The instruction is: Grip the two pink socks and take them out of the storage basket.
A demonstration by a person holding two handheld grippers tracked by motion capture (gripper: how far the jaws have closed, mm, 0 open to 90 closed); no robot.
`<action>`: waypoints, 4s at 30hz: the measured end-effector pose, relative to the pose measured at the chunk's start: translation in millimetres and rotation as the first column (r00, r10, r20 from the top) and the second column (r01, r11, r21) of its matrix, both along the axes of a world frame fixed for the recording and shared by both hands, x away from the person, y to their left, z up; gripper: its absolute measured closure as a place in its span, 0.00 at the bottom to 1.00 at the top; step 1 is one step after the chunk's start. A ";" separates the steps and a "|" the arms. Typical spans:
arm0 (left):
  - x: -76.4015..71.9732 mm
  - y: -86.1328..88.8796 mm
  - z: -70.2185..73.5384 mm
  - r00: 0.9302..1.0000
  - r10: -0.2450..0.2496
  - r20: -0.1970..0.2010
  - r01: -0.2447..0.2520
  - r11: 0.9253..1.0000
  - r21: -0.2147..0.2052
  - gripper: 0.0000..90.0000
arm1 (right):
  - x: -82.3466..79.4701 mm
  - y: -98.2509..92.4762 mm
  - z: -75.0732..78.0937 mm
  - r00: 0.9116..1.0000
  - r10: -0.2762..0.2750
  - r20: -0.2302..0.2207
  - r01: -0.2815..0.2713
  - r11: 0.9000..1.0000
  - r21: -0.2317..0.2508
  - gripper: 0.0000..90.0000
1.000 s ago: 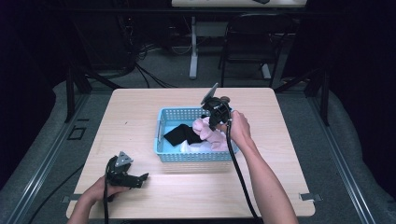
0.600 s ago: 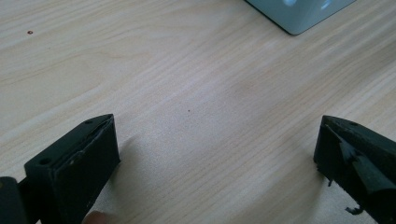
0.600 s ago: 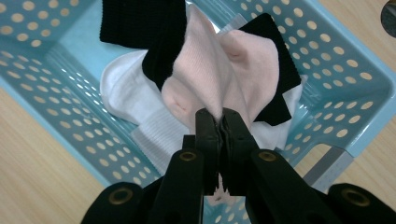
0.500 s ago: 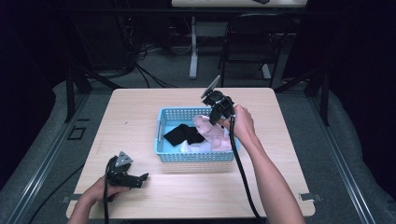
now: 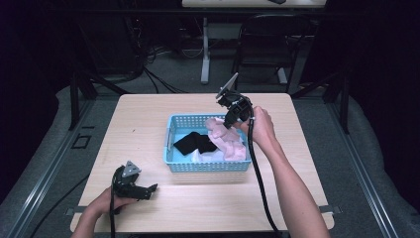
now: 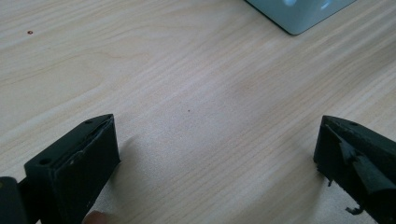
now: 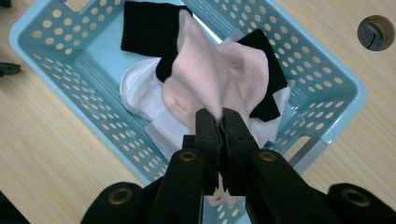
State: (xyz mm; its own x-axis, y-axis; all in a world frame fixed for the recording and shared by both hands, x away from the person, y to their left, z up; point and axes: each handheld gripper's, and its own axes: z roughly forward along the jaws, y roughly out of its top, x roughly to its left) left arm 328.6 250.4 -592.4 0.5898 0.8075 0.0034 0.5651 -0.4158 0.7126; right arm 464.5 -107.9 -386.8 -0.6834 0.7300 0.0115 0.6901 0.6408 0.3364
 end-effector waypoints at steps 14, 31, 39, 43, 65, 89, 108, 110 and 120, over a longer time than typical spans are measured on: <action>0.0 0.0 0.0 1.000 0.001 0.000 -0.001 1.000 0.000 0.00 | -9.0 -8.7 23.5 1.000 0.002 0.017 -0.003 1.000 0.027 0.96; -0.1 -0.1 0.1 1.000 0.001 -0.002 -0.001 1.000 -0.001 0.00 | -18.6 -28.1 44.3 0.999 -0.017 0.034 0.016 1.000 0.026 0.96; 0.0 -0.1 -0.1 1.000 0.001 0.000 -0.001 1.000 -0.001 0.00 | -22.4 -48.4 53.1 0.998 -0.055 0.039 0.054 0.998 0.025 0.96; -0.1 -0.1 0.1 1.000 0.001 -0.002 -0.001 1.000 0.000 0.00 | -23.5 -62.7 56.5 0.996 -0.083 0.041 0.082 0.996 0.027 0.96; 0.0 -0.1 -0.1 1.000 0.001 0.000 -0.001 1.000 0.000 0.00 | -32.6 -135.6 55.6 0.974 -0.225 0.041 0.224 0.974 0.015 0.96; 0.0 -0.2 -0.2 1.000 0.002 0.000 -0.002 1.000 -0.002 0.00 | -26.3 -180.4 -21.6 0.937 -0.345 -0.051 0.342 0.938 -0.055 0.95; 0.0 -0.2 -0.1 1.000 0.001 0.001 -0.001 1.000 -0.001 0.00 | -20.7 -184.9 -106.8 0.903 -0.393 -0.173 0.390 0.919 -0.049 0.92; 0.0 -0.2 -0.1 1.000 0.001 0.001 -0.001 1.000 -0.001 0.00 | -20.5 -185.2 -108.2 0.902 -0.397 -0.171 0.394 0.918 -0.051 0.87; 0.0 -0.2 -0.2 1.000 0.002 0.000 -0.002 1.000 -0.002 0.00 | -23.7 -188.1 -88.0 0.904 -0.407 -0.130 0.407 0.913 -0.024 0.32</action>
State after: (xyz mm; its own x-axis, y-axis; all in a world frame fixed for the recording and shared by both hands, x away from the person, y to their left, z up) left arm 328.6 250.2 -592.5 0.5886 0.8084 0.0018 0.5656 -0.4134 0.7136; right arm 440.8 -296.0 -474.8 -0.3192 0.9441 0.0822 0.9282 0.2939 0.2283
